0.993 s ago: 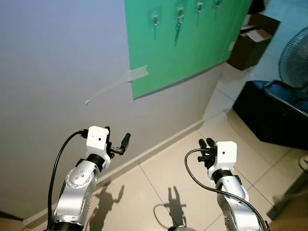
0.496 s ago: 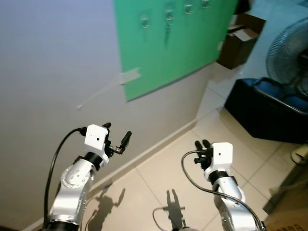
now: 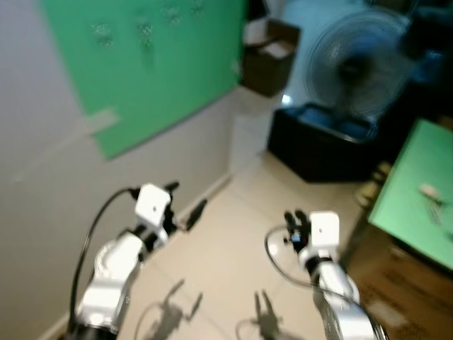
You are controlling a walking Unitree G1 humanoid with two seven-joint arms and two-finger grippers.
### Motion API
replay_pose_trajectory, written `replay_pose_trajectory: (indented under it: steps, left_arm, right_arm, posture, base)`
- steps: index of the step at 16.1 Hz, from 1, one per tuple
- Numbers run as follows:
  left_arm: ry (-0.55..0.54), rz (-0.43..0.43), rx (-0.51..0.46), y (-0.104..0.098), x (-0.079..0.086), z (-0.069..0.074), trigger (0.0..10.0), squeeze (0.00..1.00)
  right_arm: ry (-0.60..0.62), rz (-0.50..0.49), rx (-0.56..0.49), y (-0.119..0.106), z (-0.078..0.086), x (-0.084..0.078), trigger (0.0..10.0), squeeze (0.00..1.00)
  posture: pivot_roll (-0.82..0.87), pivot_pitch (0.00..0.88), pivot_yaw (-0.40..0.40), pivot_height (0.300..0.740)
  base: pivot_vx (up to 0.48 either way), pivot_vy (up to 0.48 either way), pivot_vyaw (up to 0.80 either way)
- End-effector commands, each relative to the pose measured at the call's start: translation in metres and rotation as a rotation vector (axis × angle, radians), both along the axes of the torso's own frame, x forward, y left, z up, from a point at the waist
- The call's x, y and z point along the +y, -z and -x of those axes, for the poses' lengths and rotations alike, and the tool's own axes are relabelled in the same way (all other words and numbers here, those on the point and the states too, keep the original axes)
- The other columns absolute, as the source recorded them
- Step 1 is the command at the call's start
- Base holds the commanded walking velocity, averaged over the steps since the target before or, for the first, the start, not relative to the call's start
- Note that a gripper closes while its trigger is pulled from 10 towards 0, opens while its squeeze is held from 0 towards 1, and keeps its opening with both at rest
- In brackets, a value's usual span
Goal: Hang keys on a hook
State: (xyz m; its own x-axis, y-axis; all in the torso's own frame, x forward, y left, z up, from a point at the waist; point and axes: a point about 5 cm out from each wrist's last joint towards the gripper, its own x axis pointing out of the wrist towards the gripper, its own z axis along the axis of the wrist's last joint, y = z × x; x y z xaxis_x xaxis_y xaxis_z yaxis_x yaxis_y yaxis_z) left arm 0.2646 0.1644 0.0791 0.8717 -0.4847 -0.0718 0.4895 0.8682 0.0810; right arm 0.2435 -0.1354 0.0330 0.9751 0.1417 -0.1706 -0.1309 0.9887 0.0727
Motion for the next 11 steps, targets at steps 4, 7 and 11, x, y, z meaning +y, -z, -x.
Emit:
replay_pose_trajectory:
  steps: [4, 7, 11]
  left_arm:
    - [0.002, -0.023, 0.019, 0.005, -0.006, -0.001, 10.0, 0.0]
    - [-0.012, -0.032, 0.038, 0.008, -0.006, -0.002, 10.0, 0.0]
    - [-0.022, -0.075, 0.052, 0.012, -0.011, -0.004, 10.0, 0.0]
  right_arm:
    - [0.025, 0.009, 0.002, 0.001, 0.001, -0.008, 10.0, 0.0]
    - [0.041, 0.024, -0.006, 0.001, 0.009, -0.012, 10.0, 0.0]
    - [0.096, 0.103, 0.039, 0.009, 0.018, -0.025, 10.0, 0.0]
  posture:
    - [-0.01, 0.0, 0.031, 0.74]
    - [-0.02, 0.0, 0.036, 0.736]
    - [-0.04, 0.0, 0.051, 0.731]
  base:
    - [0.0, 0.0, -0.57]
    - [0.0, 0.0, -0.51]
    - [0.0, 0.0, 0.0]
